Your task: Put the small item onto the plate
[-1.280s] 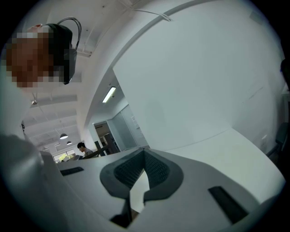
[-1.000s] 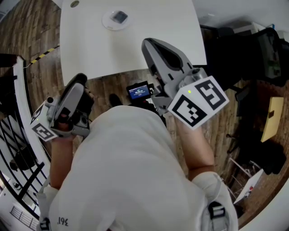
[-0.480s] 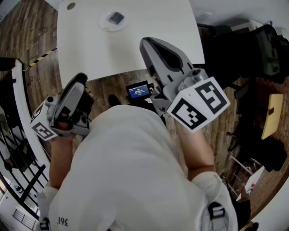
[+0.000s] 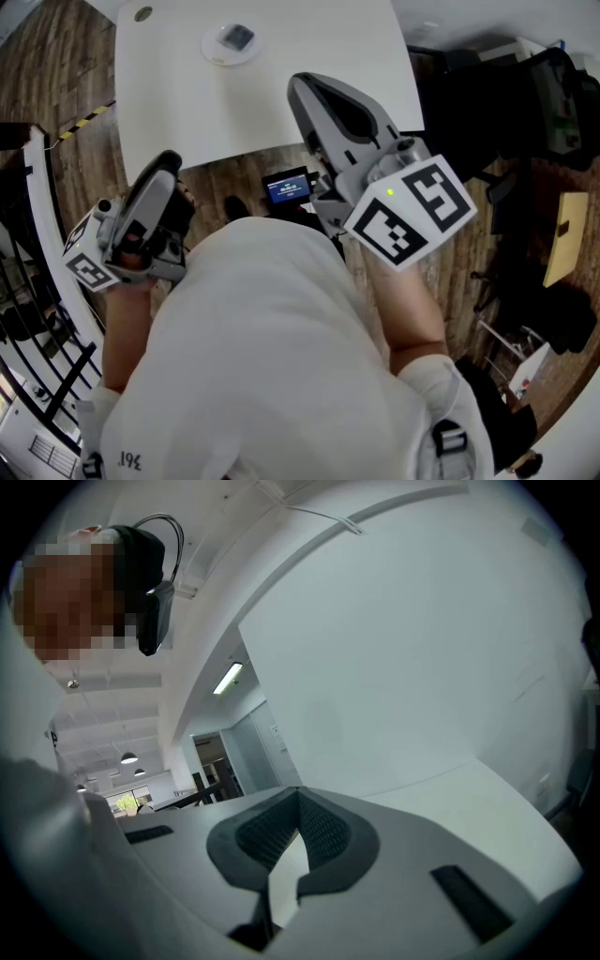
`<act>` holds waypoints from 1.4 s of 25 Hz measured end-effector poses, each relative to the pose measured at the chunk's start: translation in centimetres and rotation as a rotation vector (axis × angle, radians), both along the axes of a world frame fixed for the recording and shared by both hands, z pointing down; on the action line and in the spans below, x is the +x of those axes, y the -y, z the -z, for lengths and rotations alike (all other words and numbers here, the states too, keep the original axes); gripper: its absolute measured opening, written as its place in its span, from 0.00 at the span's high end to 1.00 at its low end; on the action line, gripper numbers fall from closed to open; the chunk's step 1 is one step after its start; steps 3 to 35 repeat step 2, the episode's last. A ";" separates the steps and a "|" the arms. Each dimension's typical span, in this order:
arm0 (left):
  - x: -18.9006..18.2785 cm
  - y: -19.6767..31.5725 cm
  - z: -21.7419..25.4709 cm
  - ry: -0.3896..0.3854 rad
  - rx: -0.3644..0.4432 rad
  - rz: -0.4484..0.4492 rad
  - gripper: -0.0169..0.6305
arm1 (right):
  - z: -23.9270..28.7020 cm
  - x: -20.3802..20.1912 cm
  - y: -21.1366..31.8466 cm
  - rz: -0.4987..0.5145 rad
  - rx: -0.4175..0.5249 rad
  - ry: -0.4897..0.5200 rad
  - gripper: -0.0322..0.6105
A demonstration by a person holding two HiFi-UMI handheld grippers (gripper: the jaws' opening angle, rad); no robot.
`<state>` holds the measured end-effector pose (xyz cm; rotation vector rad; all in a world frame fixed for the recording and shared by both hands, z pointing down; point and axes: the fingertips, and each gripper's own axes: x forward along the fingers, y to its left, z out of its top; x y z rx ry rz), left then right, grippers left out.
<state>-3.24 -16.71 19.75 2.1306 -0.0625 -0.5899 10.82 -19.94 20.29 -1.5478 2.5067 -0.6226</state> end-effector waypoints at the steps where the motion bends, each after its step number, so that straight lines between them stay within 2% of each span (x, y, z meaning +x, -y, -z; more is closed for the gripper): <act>1: 0.0 0.0 0.0 0.000 0.000 0.000 0.83 | 0.0 0.0 0.1 0.001 -0.001 0.000 0.95; 35: 0.0 0.1 0.0 0.000 0.000 0.000 0.83 | 0.0 -0.1 0.1 0.003 -0.002 -0.001 0.95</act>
